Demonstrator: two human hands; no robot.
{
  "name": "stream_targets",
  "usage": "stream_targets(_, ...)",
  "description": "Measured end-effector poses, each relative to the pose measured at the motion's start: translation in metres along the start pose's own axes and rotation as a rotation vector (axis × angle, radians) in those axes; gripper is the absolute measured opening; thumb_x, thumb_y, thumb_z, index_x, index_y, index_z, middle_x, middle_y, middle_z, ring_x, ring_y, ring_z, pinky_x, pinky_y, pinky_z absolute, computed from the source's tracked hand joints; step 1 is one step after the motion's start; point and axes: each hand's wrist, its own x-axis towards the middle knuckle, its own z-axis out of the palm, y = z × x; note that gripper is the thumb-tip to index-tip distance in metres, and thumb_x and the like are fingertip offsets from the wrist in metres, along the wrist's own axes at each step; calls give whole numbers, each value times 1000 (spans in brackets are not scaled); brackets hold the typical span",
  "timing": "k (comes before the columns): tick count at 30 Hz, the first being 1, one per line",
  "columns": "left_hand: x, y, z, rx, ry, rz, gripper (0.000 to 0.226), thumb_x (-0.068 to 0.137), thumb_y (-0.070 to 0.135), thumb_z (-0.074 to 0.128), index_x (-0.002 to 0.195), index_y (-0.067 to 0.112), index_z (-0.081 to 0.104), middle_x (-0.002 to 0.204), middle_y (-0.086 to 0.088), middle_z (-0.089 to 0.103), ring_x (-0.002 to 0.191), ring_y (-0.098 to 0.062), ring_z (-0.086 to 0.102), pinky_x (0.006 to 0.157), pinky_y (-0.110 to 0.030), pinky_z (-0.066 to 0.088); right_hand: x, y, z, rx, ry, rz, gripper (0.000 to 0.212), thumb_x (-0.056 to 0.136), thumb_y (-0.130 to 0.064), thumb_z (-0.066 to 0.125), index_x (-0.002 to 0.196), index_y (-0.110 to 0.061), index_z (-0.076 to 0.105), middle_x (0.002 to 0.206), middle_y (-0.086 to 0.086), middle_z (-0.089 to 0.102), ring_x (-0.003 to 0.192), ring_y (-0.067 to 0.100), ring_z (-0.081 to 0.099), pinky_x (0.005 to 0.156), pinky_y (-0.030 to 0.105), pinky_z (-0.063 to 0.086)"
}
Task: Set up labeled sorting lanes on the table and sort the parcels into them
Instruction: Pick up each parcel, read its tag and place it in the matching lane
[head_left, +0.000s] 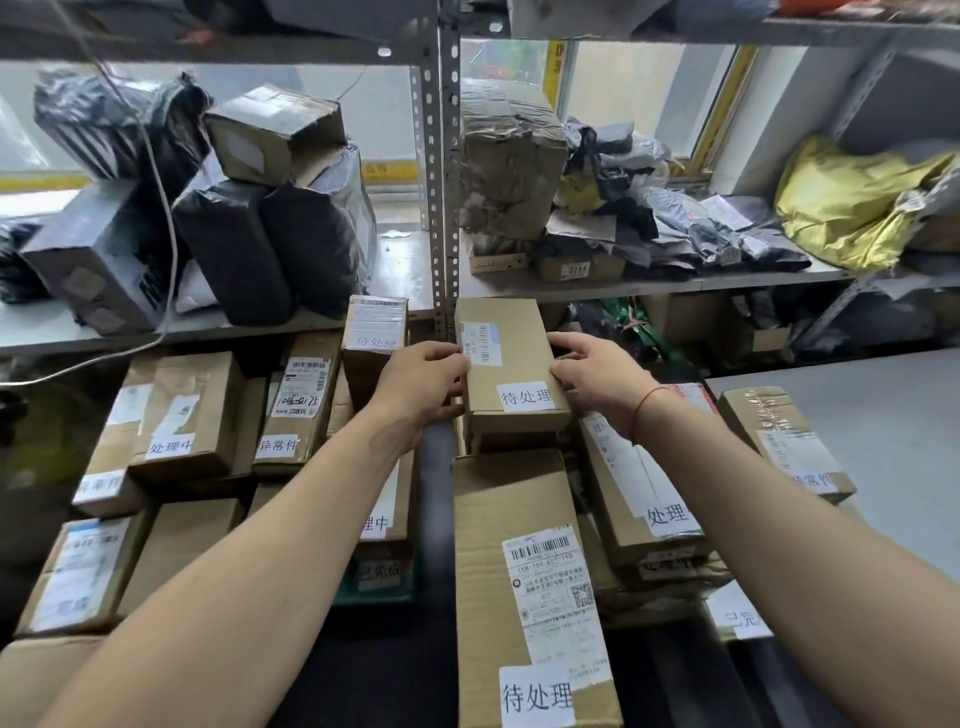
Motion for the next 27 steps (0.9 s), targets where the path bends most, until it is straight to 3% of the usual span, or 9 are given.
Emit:
stream_targets(4,0,0,1,-9,-3,5,11,104,11,63,109,19,68,110,-6,79,99,-22,79,80,-36,66,0,0,-2,18,1,2,50,104,-5,52,151,-24,55,108,4,77,94,23,78,73,39,63)
stream_targets(8,3,-2,0,6,12,13,11,103,12,66,113,17,68,108,-4,79,99,-20,78,78,-34,67,-8,0,-4,19,7,-16,46,106,-6,53,150,-18,55,103,0,71,90,17,73,57,22,55)
stream_targets(11,6,-5,-3,47,31,20,19,101,17,70,119,17,69,110,-4,79,104,-22,77,85,-41,66,-13,-1,-6,17,7,-21,45,105,-9,58,149,-17,56,106,2,71,93,18,74,57,21,56)
stream_targets(14,5,-5,-4,83,49,26,21,98,22,73,118,19,70,111,-4,79,106,-24,76,87,-44,66,-18,-2,-8,-31,14,-39,45,104,-12,61,149,-18,56,109,1,72,99,19,74,67,28,62)
stream_targets(16,1,-3,-6,128,59,56,20,98,25,74,118,21,70,112,-3,77,106,-23,75,86,-42,66,-21,-3,-9,-45,33,-52,46,104,-14,63,149,-17,55,114,3,71,105,24,73,82,38,65)
stream_targets(19,-10,1,-9,249,90,135,26,100,27,70,125,20,71,113,4,72,104,-16,70,79,-32,64,-28,-5,-10,-174,97,-106,46,102,-21,65,148,-20,56,123,3,70,112,25,69,98,46,60)
stream_targets(22,-26,3,-15,449,171,255,31,98,33,68,127,21,73,115,8,72,106,-15,68,92,-39,62,-44,-14,-11,-325,169,-188,46,101,-26,64,146,-23,58,129,2,69,116,22,65,107,44,53)
stream_targets(24,-40,3,-20,656,202,338,34,99,35,66,129,20,73,121,3,74,112,-17,67,102,-40,56,-57,-20,-11,-383,188,-253,44,100,-25,63,144,-22,61,129,3,68,118,21,64,109,43,51)
stream_targets(27,-66,-2,-29,827,210,403,34,100,36,65,129,19,73,123,0,74,114,-20,66,103,-43,55,-80,-26,-6,-461,202,-371,39,99,-24,61,138,-19,66,126,4,68,111,18,63,104,38,52)
